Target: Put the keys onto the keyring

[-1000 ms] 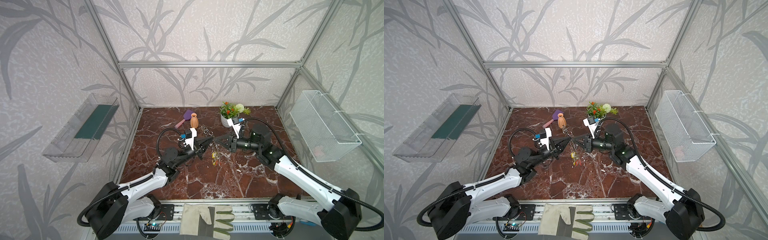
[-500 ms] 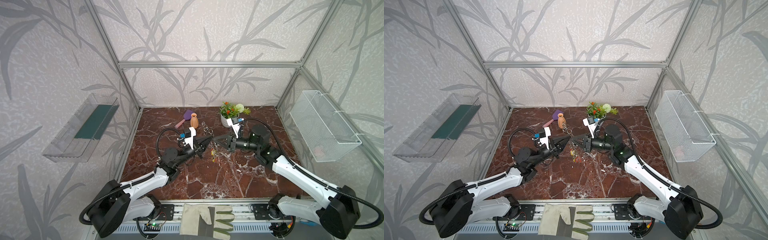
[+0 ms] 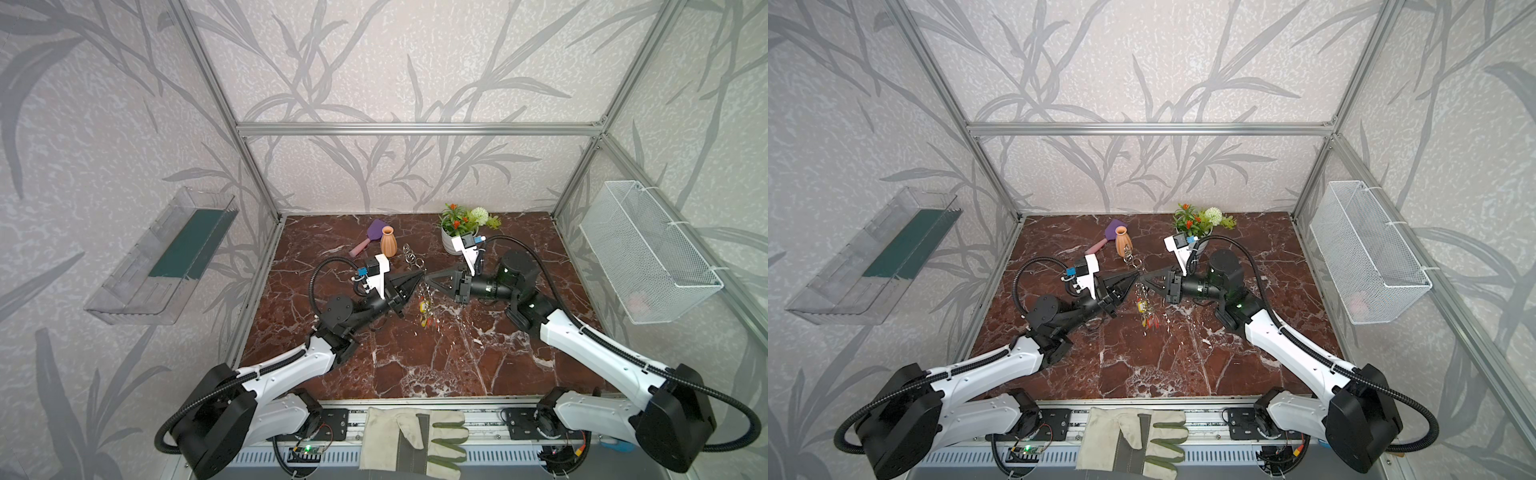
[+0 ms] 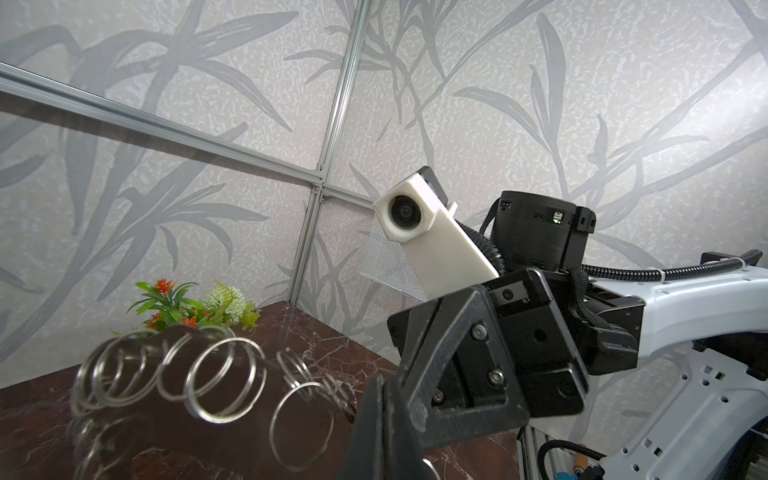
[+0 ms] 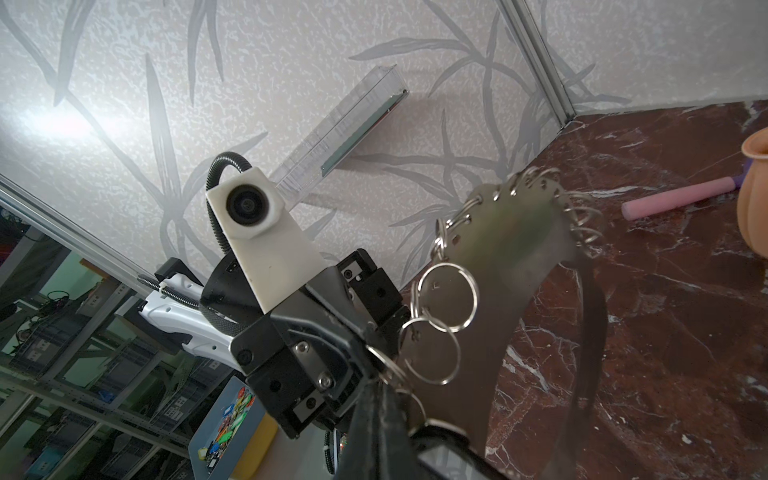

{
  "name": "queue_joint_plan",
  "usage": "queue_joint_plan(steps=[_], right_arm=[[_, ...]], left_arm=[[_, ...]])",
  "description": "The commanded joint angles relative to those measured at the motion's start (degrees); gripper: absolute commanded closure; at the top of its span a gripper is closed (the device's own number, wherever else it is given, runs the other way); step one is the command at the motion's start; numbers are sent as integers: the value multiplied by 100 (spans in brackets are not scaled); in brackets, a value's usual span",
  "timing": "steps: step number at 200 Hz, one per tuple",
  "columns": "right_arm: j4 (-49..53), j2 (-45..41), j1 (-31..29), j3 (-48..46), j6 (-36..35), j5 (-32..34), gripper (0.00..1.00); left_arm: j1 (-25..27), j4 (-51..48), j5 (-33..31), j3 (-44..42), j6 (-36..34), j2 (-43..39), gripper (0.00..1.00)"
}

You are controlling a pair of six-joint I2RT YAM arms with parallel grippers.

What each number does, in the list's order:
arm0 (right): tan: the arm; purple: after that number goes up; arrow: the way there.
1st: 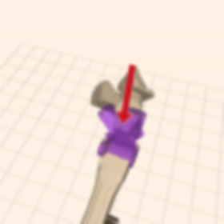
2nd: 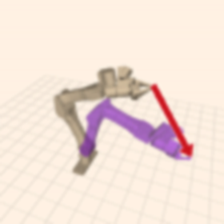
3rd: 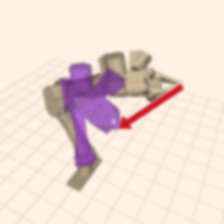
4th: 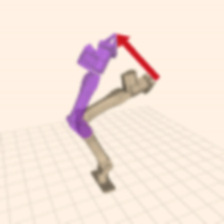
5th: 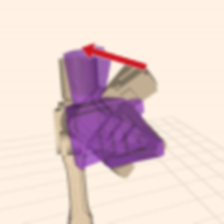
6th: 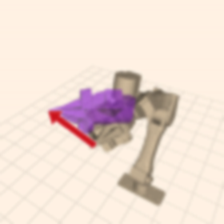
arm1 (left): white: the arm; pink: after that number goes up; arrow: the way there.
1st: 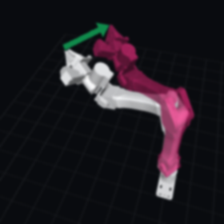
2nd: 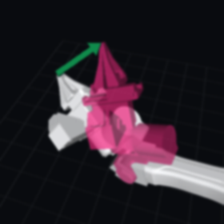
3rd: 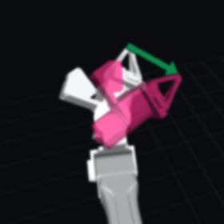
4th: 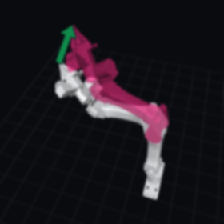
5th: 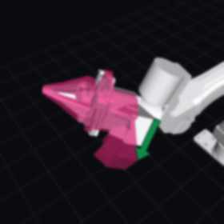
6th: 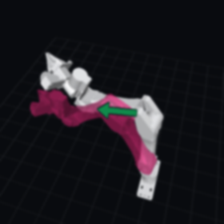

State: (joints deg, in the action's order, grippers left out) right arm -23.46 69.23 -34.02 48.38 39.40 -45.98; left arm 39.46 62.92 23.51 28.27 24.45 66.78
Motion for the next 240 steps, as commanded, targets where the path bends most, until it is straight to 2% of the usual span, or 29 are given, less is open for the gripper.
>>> queue_joint_plan(steps=[1, 14, 29, 63, 115, 132, 153, 240], right_arm=[[-422, 45, -46, -49, 107, -104, 100], [-415, 38, -38, -48, 104, -106, 100], [-331, 8, -39, -56, 53, -81, 89], [-217, -79, 112, -54, 34, -104, 88], [180, -456, 410, 70, -154, -377, 73], [159, -473, 412, 48, -169, -409, 74], [138, -380, 392, 46, -169, -520, 84], [184, -72, 209, 41, -244, -627, 86]], left_arm=[[53, 158, 233, -14, 53, -170, 100], [48, 164, 248, -26, 46, -189, 100], [47, 143, 292, -32, 38, -207, 100], [49, 57, 240, -64, -8, -300, 100], [48, -49, 147, -129, -73, -430, 100], [45, -27, 196, -112, -56, -408, 100], [52, -10, 229, -72, -13, -377, 100], [51, 106, 277, -15, -10, -332, 100]])
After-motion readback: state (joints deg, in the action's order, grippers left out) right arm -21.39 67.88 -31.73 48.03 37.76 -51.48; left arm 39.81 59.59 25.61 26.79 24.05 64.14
